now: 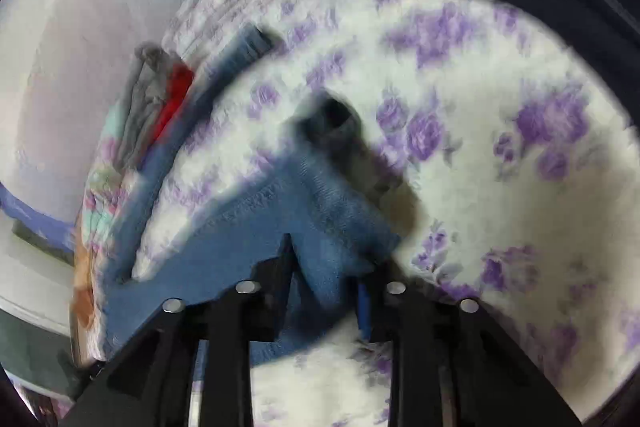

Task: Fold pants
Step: 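Grasp a jeans leg cuff with the right tool while the left tool holds the waistband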

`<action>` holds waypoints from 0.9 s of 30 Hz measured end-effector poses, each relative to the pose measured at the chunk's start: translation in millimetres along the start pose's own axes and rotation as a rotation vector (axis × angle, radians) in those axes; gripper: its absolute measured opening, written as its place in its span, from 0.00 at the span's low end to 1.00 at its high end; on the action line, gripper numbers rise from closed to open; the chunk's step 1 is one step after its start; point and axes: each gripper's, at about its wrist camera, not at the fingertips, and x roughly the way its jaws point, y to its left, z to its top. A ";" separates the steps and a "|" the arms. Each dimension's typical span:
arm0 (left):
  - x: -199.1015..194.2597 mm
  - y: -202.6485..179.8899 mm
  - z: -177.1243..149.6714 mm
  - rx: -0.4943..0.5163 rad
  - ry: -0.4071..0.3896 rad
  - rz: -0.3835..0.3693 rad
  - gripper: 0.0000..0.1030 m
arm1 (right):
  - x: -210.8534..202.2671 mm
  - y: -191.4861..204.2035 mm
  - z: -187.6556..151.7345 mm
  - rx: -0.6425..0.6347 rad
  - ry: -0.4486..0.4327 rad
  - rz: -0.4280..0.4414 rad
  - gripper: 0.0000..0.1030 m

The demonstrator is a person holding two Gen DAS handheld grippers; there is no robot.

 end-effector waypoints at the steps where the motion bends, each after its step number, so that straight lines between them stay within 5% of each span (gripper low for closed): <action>1: -8.0 -0.3 -1.6 0.021 -0.001 0.010 0.33 | -5.4 5.3 1.9 -0.022 0.011 -0.020 0.40; 3: -38.3 2.3 -6.9 0.064 -0.034 0.050 0.45 | -30.5 17.5 5.5 -0.070 -0.016 -0.117 0.68; 6: -74.4 3.3 0.6 0.089 -0.118 0.093 0.49 | -61.4 35.5 22.3 -0.153 -0.128 -0.243 0.81; 11: -58.8 -53.7 61.4 0.231 -0.083 0.064 0.50 | -32.3 83.5 105.3 -0.232 -0.091 -0.015 0.83; 14: -6.8 -93.0 102.3 0.313 -0.001 0.102 0.49 | 20.6 106.2 155.1 -0.288 -0.053 0.019 0.82; 16: 37.6 -110.6 122.9 0.357 0.086 0.154 0.08 | 62.6 110.6 182.4 -0.304 -0.010 -0.070 0.82; 17: 56.9 -113.8 128.6 0.368 0.135 0.171 0.03 | 75.9 109.5 189.3 -0.301 0.014 -0.076 0.82; 21: 104.2 -120.1 139.0 0.405 0.186 0.276 0.00 | 115.3 102.0 202.8 -0.265 0.081 -0.008 0.67; 22: 107.5 -120.9 139.7 0.409 0.186 0.290 0.00 | 123.7 98.8 202.3 -0.258 0.100 0.026 0.53; 23: 110.8 -120.3 140.6 0.403 0.192 0.297 0.00 | 136.5 96.2 200.8 -0.249 0.142 0.016 0.25; 27: 103.8 -115.1 139.4 0.387 0.175 0.288 0.00 | 117.1 89.6 202.1 -0.230 0.125 -0.002 0.19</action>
